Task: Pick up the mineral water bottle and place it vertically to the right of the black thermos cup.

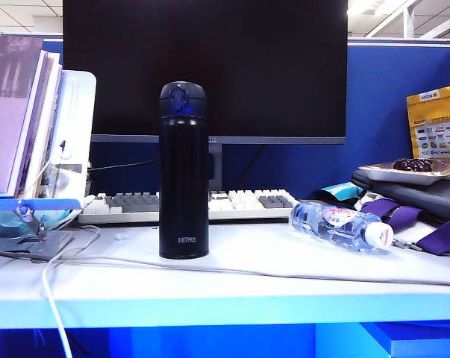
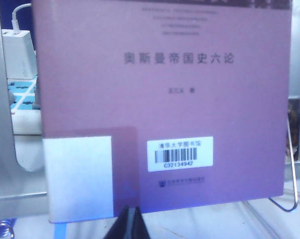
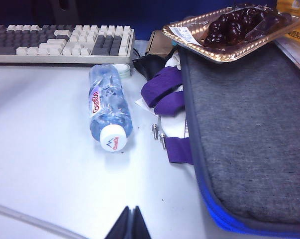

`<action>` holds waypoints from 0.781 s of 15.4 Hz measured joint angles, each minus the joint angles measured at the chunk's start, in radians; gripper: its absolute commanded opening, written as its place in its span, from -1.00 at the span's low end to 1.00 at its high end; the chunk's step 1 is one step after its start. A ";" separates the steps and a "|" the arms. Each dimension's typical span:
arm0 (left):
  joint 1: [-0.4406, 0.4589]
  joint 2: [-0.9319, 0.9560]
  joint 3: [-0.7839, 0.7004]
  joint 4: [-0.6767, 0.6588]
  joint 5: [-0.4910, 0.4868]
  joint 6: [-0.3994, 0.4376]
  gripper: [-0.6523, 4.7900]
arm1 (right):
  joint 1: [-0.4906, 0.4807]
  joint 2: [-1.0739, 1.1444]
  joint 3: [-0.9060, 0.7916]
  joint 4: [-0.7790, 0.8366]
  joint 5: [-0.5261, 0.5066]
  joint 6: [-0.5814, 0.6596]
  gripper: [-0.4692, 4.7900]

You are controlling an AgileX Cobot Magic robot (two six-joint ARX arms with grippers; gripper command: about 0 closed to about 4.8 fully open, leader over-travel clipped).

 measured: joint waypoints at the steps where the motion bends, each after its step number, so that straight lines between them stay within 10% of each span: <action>1: 0.000 0.000 0.000 0.000 0.000 0.000 -0.77 | 0.000 0.000 0.000 0.000 0.000 0.000 -0.82; 6: 0.000 0.000 0.000 0.000 0.000 0.000 -0.77 | 0.001 0.000 -0.001 0.098 0.001 0.137 -0.82; 12: 0.000 0.000 0.000 0.000 0.000 0.000 -0.77 | 0.002 0.286 0.420 0.032 0.000 0.253 -0.82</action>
